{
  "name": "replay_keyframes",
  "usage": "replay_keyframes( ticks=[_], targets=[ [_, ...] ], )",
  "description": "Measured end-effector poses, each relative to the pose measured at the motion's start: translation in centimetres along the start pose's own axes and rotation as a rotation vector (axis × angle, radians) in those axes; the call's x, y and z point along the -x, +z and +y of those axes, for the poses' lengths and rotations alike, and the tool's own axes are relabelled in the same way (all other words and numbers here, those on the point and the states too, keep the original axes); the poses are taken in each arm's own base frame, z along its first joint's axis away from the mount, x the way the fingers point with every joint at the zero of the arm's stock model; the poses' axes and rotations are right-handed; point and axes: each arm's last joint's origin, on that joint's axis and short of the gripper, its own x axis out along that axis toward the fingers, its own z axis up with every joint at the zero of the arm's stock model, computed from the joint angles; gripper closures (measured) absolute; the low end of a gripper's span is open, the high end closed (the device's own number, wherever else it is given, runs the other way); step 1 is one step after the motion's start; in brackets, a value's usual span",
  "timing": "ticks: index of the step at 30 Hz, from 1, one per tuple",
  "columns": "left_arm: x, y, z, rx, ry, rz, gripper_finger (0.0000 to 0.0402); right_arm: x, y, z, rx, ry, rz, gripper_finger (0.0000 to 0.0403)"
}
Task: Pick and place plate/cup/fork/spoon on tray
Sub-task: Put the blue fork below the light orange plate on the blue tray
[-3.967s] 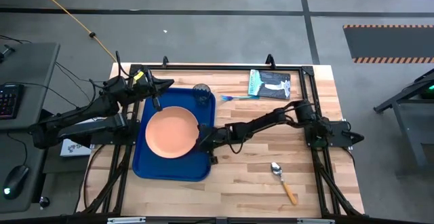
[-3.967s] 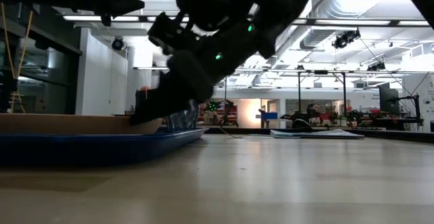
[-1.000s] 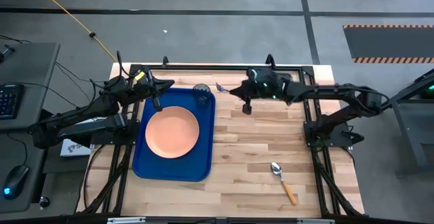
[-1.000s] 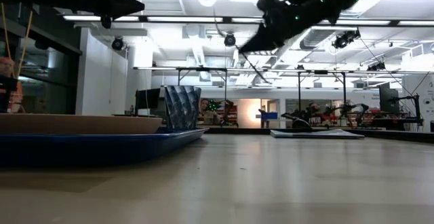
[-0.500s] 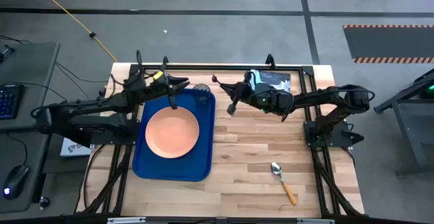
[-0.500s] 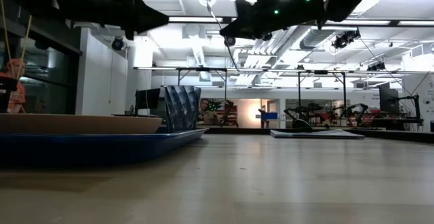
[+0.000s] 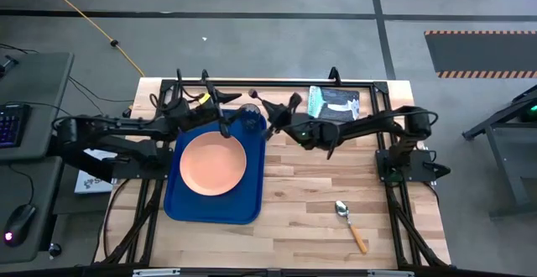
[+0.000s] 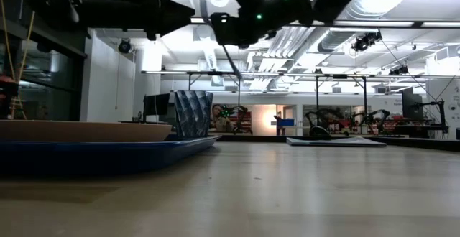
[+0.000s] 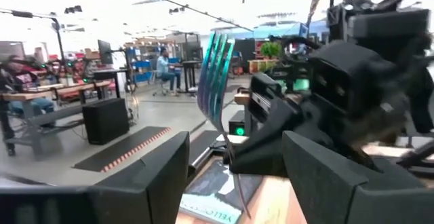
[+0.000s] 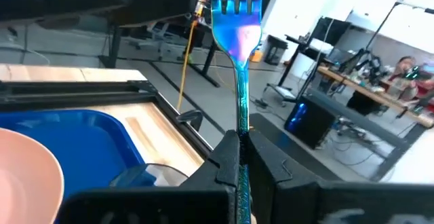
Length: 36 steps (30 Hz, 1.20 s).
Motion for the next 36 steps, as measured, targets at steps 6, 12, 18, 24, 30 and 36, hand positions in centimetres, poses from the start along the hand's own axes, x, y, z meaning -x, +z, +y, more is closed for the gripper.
replay_keyframes(
  ticks=[6, 12, 18, 24, 30, 36],
  targets=[
    [-0.2, 0.0, -0.3, 0.005, 0.041, -0.024, 0.0176, -0.7, 0.1, 1.6, 0.069, -0.059, 0.024, 0.0403],
    [-0.2, 0.1, -0.6, 0.022, 0.056, -0.028, 0.0177, -0.8, 0.1, 1.6, 0.032, -0.075, 0.029, 0.0403],
    [-0.5, -0.3, -0.5, 0.079, 0.097, -0.029, 0.0177, -0.8, 0.2, 1.8, -0.008, -0.005, 0.001, 0.0403],
    [-1.7, -1.0, -0.6, 0.079, 0.104, 0.001, 0.0177, -0.8, 0.1, 1.9, -0.004, 0.012, 0.004, 0.0403],
    [-2.5, -1.1, -0.6, 0.089, 0.105, 0.009, 0.0177, -0.8, -0.4, 2.0, 0.013, 0.025, 0.049, 0.0403],
    [-2.6, -1.1, -0.6, 0.087, 0.125, 0.008, 0.0216, -0.8, -0.6, 2.0, 0.028, 0.018, 0.070, 0.0403]
  ],
)
